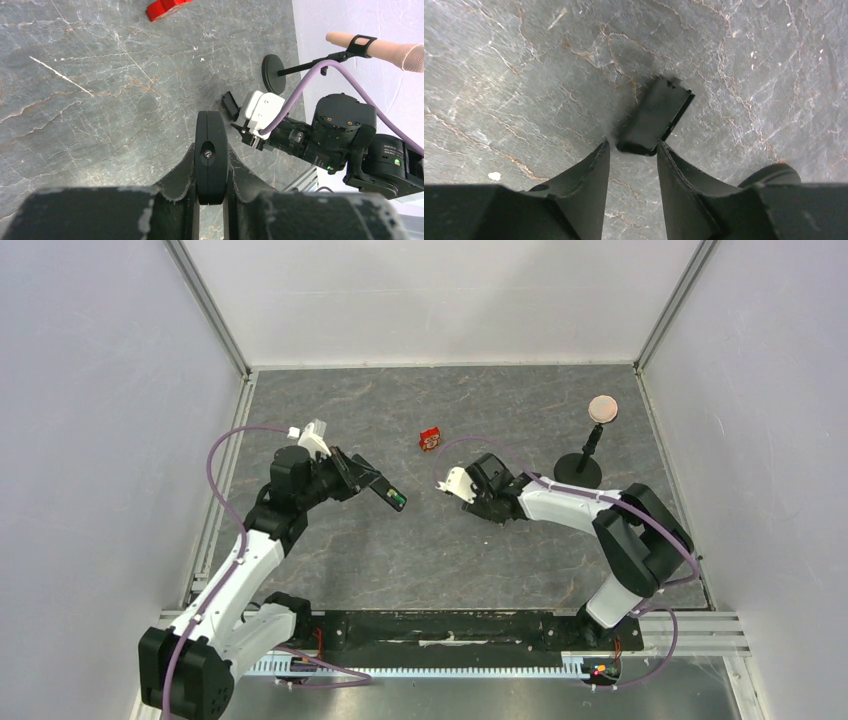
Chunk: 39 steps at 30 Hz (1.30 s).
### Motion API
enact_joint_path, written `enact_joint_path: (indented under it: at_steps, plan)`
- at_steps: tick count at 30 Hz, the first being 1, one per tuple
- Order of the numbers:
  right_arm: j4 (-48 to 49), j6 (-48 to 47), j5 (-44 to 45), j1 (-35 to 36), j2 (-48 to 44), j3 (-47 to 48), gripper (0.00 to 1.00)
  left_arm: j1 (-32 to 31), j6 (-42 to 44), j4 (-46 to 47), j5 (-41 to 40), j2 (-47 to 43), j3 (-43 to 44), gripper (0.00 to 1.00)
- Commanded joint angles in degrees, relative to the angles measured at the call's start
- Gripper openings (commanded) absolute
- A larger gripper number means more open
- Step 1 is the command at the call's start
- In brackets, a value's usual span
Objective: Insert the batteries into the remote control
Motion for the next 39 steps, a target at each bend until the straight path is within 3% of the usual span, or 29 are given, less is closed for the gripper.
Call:
enact_joint_path:
  at_steps: [1, 9, 16, 19, 25, 26, 28, 31, 38, 39]
  plan:
    - [2.7, -2.9, -2.2, -1.6, 1.8, 1.0, 0.40, 1.2, 3.4, -1.4, 2.5, 0.5, 4.1, 0.02]
    - [2.8, -3.8, -8.1, -4.1, 2.6, 1.3, 0.33, 2.1, 2.3, 0.0, 3.5, 2.3, 4.5, 0.02]
    - [2.3, 3.9, -10.9, -4.3, 5.2, 4.8, 0.06, 2.4, 1.7, 1.2, 3.5, 3.1, 4.3, 0.02]
    - [2.1, 11.9, -10.9, -4.3, 6.4, 7.4, 0.00, 2.5, 1.5, 1.5, 3.4, 3.0, 4.0, 0.02]
    - [-5.4, 35.4, -10.2, -4.3, 12.1, 18.5, 0.00, 2.5, 0.5, 2.1, 3.1, 2.2, 2.9, 0.02]
    - [-4.7, 38.7, -10.4, -4.3, 12.0, 18.5, 0.02, 2.5, 0.4, 2.3, 3.0, 2.0, 2.8, 0.02]
    - [-1.8, 43.1, -13.5, -4.3, 10.9, 16.5, 0.25, 2.6, 0.0, 2.6, 2.8, 1.3, 2.3, 0.02]
    - [3.9, 44.9, -15.2, -4.3, 8.4, 12.9, 0.43, 2.6, -0.6, 2.8, 2.6, 0.4, 1.6, 0.02]
    - [5.6, 34.6, -14.3, -4.3, 6.0, 12.4, 0.48, 2.6, -1.9, 2.8, 2.1, -2.6, -0.3, 0.02]
    - [7.0, 29.8, -15.0, -4.3, 4.7, 10.5, 0.48, 2.6, -2.2, 2.7, 1.9, -3.7, -0.9, 0.02]
